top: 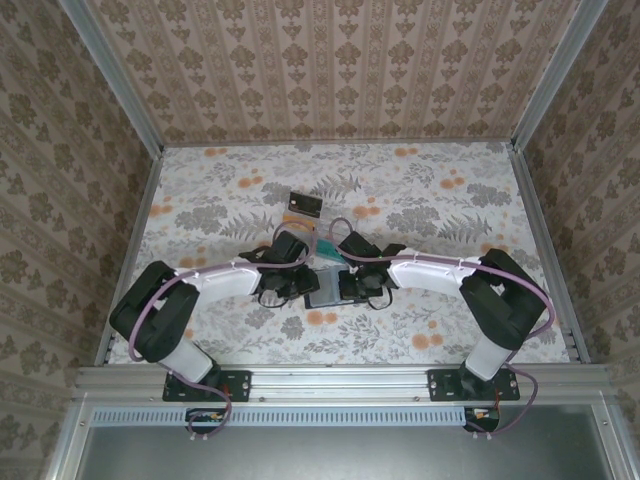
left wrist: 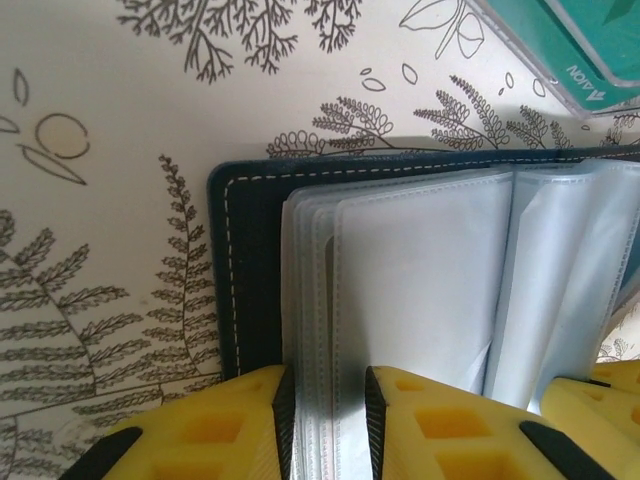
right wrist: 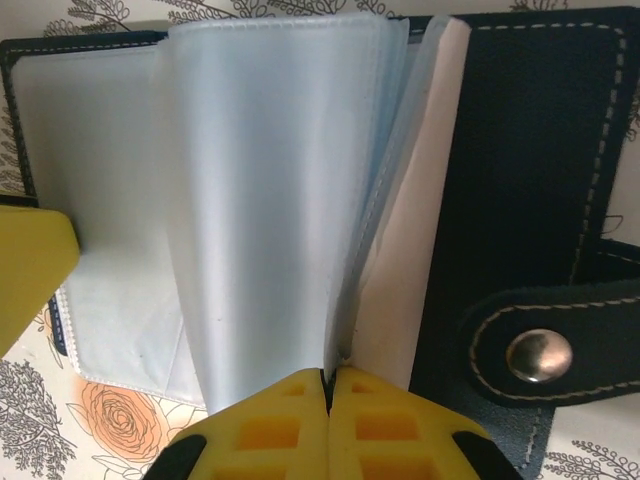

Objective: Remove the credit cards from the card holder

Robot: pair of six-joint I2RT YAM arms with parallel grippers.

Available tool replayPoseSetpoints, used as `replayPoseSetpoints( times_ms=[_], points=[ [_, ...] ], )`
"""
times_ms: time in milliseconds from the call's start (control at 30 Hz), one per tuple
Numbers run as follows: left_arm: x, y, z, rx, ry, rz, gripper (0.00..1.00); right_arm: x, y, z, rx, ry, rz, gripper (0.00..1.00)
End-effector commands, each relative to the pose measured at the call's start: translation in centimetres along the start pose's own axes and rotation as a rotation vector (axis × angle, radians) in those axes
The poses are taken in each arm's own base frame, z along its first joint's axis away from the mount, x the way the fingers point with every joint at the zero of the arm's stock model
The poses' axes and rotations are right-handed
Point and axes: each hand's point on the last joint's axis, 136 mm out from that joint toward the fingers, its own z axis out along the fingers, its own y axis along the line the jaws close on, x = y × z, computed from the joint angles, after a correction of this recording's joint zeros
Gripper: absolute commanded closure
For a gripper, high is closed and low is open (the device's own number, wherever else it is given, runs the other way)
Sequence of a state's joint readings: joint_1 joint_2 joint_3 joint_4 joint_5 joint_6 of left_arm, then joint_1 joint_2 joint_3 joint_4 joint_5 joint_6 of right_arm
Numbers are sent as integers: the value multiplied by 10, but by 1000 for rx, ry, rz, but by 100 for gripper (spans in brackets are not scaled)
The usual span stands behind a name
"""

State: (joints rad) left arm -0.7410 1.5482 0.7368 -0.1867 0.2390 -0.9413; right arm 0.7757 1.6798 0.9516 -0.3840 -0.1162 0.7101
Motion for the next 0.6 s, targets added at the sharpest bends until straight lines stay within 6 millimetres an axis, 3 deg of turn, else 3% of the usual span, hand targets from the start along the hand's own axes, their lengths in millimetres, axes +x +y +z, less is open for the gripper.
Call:
replayPoseSetpoints(
  times_ms=[0,133,200,300,400,567],
  points=[
    [-1,-9,-15,2,-17,37,71,9,-11,-6,36,9,6,93],
    [-1,-6,-24,-13,-35,45,67,15,-24,-15,87,2,26,89],
    [-1,-5,-27,-10,-42,44,66,13,-25,-22,97,-14,27,78],
    [-1,-5,-29,-7,-48,40,65,6,-14,-37,69,-62,0,66],
    [-3,1,-31,-19,-62,19,64,-1,-3,-46,78,-94,-48,61],
    [-7,17,-38,-26,-88,-41,60,1,19,-37,133,-86,-169,50]
  ],
)
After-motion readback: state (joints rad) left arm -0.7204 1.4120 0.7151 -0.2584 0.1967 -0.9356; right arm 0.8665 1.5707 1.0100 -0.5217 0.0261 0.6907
